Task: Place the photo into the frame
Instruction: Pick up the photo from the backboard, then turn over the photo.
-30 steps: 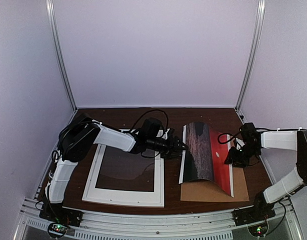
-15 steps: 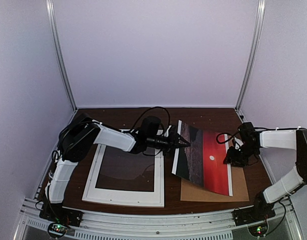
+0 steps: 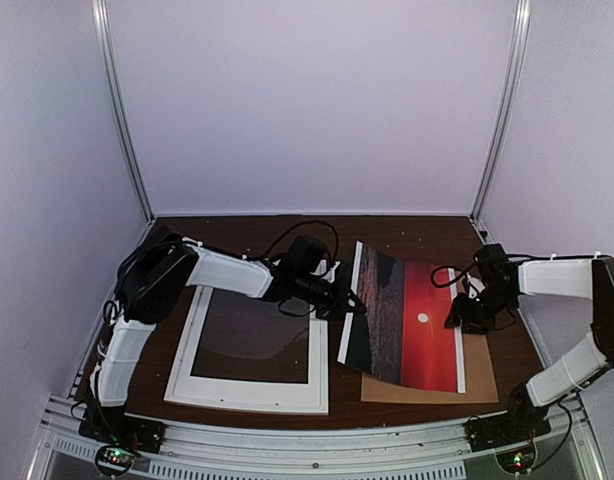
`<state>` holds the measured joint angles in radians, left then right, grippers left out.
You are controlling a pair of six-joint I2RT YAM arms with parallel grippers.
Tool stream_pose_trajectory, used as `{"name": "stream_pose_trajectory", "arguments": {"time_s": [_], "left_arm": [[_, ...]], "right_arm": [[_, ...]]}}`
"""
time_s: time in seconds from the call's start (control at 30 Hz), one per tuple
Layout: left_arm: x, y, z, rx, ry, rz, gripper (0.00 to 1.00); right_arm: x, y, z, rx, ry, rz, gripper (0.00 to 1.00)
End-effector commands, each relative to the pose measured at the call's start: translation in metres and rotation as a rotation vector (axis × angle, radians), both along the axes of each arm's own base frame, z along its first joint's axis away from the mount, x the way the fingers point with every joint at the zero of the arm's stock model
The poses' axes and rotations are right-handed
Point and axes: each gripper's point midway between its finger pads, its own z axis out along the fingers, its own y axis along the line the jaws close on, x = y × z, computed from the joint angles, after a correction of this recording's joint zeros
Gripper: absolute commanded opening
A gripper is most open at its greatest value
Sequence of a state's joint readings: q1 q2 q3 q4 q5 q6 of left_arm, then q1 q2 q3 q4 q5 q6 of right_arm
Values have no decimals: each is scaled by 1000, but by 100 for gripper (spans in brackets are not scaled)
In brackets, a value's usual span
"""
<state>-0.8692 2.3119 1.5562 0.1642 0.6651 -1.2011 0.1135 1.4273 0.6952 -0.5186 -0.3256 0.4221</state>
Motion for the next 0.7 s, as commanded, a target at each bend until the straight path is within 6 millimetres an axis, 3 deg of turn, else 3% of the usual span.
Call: {"name": "stream_pose_trajectory", "arguments": {"time_s": [0.0,0.2,0.33,0.5,0.67], "left_arm": [[9,5,28,25,-122,-14,1],[15,19,61,110,-242,-52,0],[14,46,92,216,-334,-97,0],[18,98,138,409,-517,-120,0],[21,162,202,621,-728,-107,0]], "right_arm": [[-2,3,12,-9,-4,25,52],[7,5,48,-10,-75,46,55],[13,9,73,-7,-123,64,56],[22,23,107,12,-186,91,57],[33,43,139,37,-257,124,58]]}}
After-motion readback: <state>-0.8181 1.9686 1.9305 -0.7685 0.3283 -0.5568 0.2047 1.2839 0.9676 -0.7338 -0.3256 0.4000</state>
